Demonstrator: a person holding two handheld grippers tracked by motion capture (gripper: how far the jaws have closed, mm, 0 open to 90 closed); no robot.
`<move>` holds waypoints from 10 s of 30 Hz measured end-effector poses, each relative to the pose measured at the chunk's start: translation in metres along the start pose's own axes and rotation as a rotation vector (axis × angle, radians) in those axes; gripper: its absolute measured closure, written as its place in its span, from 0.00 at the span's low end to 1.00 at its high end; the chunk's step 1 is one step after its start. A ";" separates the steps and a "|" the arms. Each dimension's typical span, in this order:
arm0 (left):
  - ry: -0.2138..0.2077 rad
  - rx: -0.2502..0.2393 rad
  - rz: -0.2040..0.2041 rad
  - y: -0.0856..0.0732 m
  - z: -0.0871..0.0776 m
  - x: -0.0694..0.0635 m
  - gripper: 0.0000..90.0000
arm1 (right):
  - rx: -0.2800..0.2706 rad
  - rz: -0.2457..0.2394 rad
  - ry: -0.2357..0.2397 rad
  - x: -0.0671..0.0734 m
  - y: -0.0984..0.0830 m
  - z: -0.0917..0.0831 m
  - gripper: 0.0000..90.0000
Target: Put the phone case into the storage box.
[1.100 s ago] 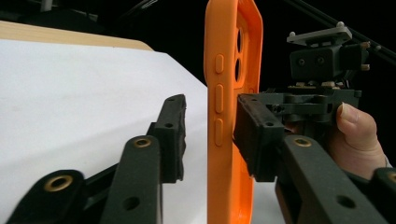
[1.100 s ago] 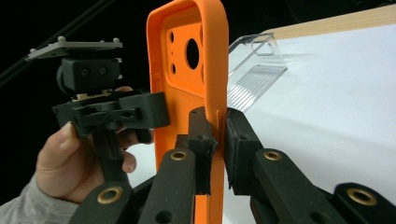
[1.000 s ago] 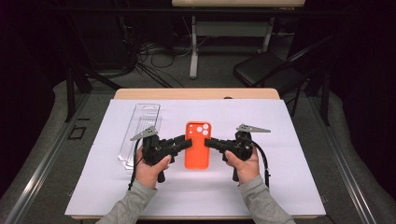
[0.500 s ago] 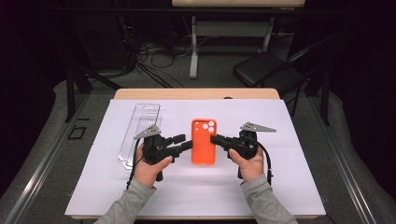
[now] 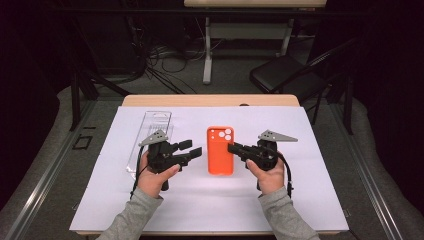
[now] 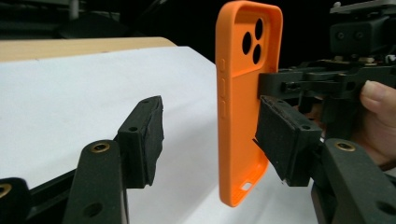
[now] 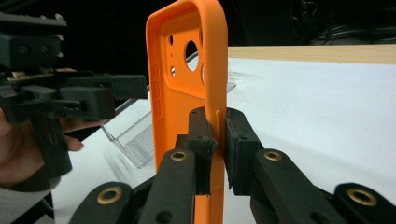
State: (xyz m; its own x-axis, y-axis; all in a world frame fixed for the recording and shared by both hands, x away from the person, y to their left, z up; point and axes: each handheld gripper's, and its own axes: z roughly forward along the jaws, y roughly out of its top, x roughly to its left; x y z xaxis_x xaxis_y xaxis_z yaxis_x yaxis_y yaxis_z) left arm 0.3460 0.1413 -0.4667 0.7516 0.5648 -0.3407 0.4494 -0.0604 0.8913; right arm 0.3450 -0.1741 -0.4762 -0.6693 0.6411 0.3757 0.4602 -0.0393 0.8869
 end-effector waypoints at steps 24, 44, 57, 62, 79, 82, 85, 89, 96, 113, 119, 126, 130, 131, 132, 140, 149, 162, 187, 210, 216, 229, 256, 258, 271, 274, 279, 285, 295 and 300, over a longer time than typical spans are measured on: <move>0.182 0.071 0.235 0.016 -0.013 -0.018 0.43 | 0.053 -0.091 -0.057 0.018 -0.001 0.004 0.92; 0.289 0.133 0.357 0.014 -0.006 -0.030 0.41 | 0.115 -0.192 -0.098 0.036 -0.008 0.014 0.92; 0.332 0.151 0.426 0.013 -0.005 -0.034 0.44 | 0.119 -0.223 -0.111 0.040 -0.010 0.017 0.92; 0.338 0.168 0.460 0.012 -0.004 -0.037 0.50 | 0.123 -0.227 -0.105 0.043 -0.011 0.018 0.92; 0.373 0.210 0.511 0.008 -0.001 -0.042 0.72 | 0.145 -0.266 -0.103 0.051 -0.016 0.024 0.92; 0.370 0.215 0.513 0.007 0.000 -0.042 0.73 | 0.145 -0.267 -0.103 0.052 -0.016 0.024 0.92; 0.365 0.220 0.519 0.007 0.001 -0.043 0.74 | 0.147 -0.269 -0.104 0.052 -0.016 0.025 0.92; 0.362 0.228 0.530 0.006 0.001 -0.044 0.79 | 0.149 -0.272 -0.102 0.053 -0.017 0.025 0.92; 0.360 0.237 0.530 0.006 0.002 -0.044 0.83 | 0.150 -0.274 -0.098 0.053 -0.017 0.026 0.92; 0.347 0.249 0.501 0.006 0.000 -0.040 0.89 | 0.161 -0.276 -0.095 0.054 -0.019 0.028 0.92; 0.341 0.261 0.486 0.007 -0.001 -0.039 0.90 | 0.166 -0.279 -0.092 0.054 -0.019 0.028 0.92; 0.344 0.264 0.483 0.008 -0.001 -0.040 0.90 | 0.165 -0.277 -0.089 0.054 -0.019 0.028 0.92; 0.345 0.265 0.487 0.009 -0.002 -0.040 0.90 | 0.163 -0.277 -0.087 0.054 -0.020 0.028 0.91; 0.345 0.265 0.487 0.009 -0.002 -0.040 0.90 | 0.163 -0.276 -0.086 0.054 -0.019 0.028 0.91; 0.347 0.265 0.491 0.009 -0.002 -0.040 0.90 | 0.164 -0.274 -0.086 0.054 -0.019 0.028 0.91; 0.348 0.264 0.487 0.009 -0.002 -0.041 0.90 | 0.165 -0.267 -0.076 0.053 -0.020 0.029 0.91; 0.348 0.265 0.487 0.009 -0.002 -0.041 0.90 | 0.166 -0.265 -0.072 0.053 -0.020 0.030 0.90; 0.348 0.265 0.486 0.009 -0.003 -0.039 0.90 | 0.159 -0.253 -0.049 0.053 -0.020 0.031 0.80; 0.382 0.254 0.462 0.013 -0.011 -0.025 0.90 | 0.045 -0.301 -0.057 0.040 -0.007 0.019 0.53; 0.383 0.243 0.474 0.013 -0.015 -0.020 0.90 | 0.036 -0.233 -0.199 0.015 -0.003 -0.014 0.21; 0.384 0.234 0.474 0.014 -0.016 -0.019 0.90 | 0.065 -0.272 -0.254 -0.001 -0.011 -0.037 0.17; 0.357 0.216 0.483 0.017 -0.014 -0.014 0.90 | 0.041 -0.257 -0.364 -0.028 -0.043 -0.082 0.16; 0.333 0.244 0.464 0.067 -0.040 0.014 0.90 | 0.020 -0.226 -0.424 -0.043 -0.056 -0.100 0.17; 0.338 0.243 0.448 0.070 -0.045 0.019 0.90 | 0.028 -0.225 -0.421 -0.044 -0.057 -0.099 0.17; 0.404 0.225 0.452 0.086 -0.067 0.040 0.90 | 0.046 -0.224 -0.416 -0.044 -0.060 -0.095 0.17; 0.408 0.225 0.463 0.088 -0.069 0.043 0.90 | 0.043 -0.223 -0.417 -0.044 -0.060 -0.095 0.17; 0.423 0.252 0.537 0.094 -0.066 0.048 0.90 | 0.047 -0.222 -0.418 -0.045 -0.061 -0.094 0.17; 0.451 0.273 0.592 0.100 -0.058 0.053 0.90 | 0.051 -0.222 -0.417 -0.045 -0.062 -0.094 0.17; 0.505 0.292 0.664 0.111 -0.045 0.065 0.90 | 0.057 -0.223 -0.417 -0.046 -0.063 -0.093 0.17; 0.531 0.283 0.681 0.115 -0.043 0.072 0.90 | 0.058 -0.226 -0.416 -0.046 -0.064 -0.092 0.17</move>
State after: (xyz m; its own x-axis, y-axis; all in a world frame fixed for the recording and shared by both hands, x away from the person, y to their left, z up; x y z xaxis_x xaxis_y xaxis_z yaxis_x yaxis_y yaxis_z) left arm 0.4309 0.2108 -0.3755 0.6084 0.6333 0.4783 0.1437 -0.6806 0.7184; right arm 0.2927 -0.2720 -0.5252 -0.4715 0.8815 0.0250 0.3695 0.1717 0.9132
